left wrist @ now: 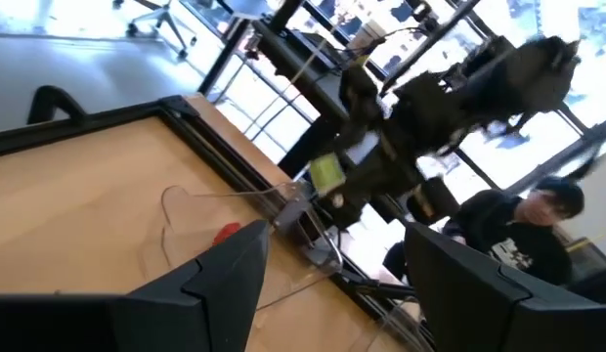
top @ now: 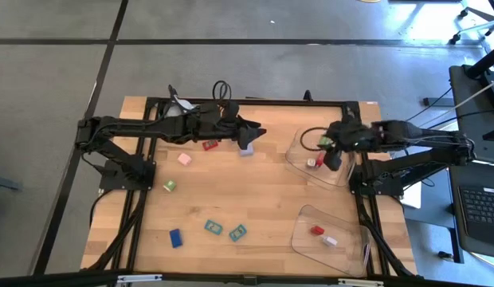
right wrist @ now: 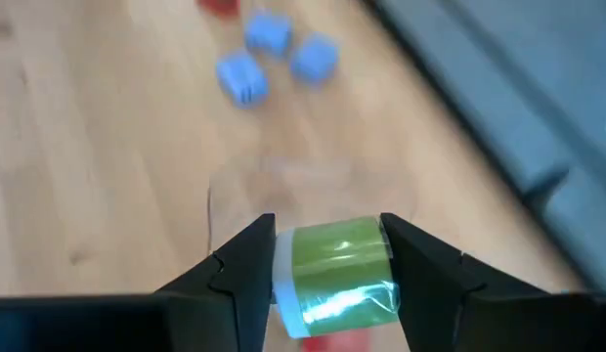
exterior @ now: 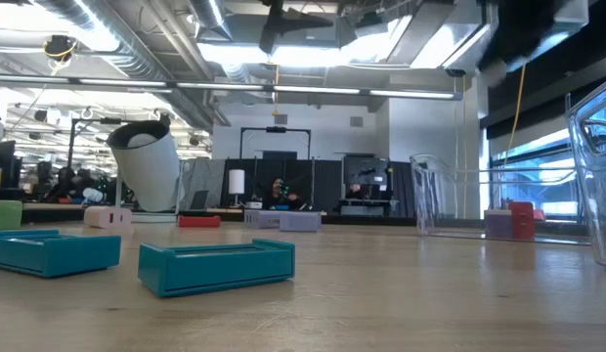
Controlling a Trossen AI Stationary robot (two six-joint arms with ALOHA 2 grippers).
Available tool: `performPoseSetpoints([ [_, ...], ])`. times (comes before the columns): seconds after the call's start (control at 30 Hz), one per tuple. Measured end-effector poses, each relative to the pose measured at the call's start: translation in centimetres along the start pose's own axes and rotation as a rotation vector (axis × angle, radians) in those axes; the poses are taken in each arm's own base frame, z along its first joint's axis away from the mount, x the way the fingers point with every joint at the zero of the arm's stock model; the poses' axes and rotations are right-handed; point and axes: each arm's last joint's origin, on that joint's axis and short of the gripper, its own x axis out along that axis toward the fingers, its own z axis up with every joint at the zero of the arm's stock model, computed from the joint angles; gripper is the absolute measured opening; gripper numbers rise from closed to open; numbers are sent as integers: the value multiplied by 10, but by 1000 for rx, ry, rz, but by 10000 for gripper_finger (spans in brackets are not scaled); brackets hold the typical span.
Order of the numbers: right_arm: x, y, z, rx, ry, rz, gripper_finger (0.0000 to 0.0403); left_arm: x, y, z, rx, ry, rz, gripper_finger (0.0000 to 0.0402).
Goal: Pick & Place Office items
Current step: Put the right green charger adapter into the top transparent bin
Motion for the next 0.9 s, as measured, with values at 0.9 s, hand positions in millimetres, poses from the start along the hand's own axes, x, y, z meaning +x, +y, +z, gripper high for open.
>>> performPoseSetpoints([
  [0.9, 95, -3, -109, 503, 435, -174, 172, -1, -3, -2, -49, -88, 86, 237],
])
